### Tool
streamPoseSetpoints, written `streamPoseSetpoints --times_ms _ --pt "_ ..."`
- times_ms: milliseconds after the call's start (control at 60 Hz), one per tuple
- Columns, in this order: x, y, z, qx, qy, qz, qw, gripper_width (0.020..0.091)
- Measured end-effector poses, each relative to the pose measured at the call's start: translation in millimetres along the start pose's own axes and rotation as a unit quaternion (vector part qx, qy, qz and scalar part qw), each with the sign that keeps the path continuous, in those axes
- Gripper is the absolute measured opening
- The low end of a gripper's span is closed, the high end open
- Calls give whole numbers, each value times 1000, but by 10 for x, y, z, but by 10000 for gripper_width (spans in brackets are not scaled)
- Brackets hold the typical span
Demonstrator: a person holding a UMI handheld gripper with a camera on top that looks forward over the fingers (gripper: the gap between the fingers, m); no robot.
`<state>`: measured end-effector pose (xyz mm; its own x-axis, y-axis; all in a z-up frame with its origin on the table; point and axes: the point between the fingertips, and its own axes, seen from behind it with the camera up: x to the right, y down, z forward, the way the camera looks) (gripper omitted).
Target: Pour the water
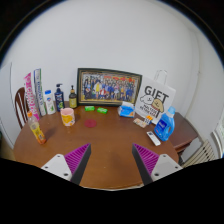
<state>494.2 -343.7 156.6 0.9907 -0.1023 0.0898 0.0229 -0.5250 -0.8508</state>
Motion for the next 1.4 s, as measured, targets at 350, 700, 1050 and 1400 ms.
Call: streamPoseSetpoints --times_ms 350,700,1050,1400 --pt "-1559 210 67 -11 -78 -17 997 856" --pt "-3923 58 464 41 -162 9 986 861" --pt "-4342 54 1662 64 -95 24 993 464" --pt "-4578 -605 1697 72 -195 121 971 284"
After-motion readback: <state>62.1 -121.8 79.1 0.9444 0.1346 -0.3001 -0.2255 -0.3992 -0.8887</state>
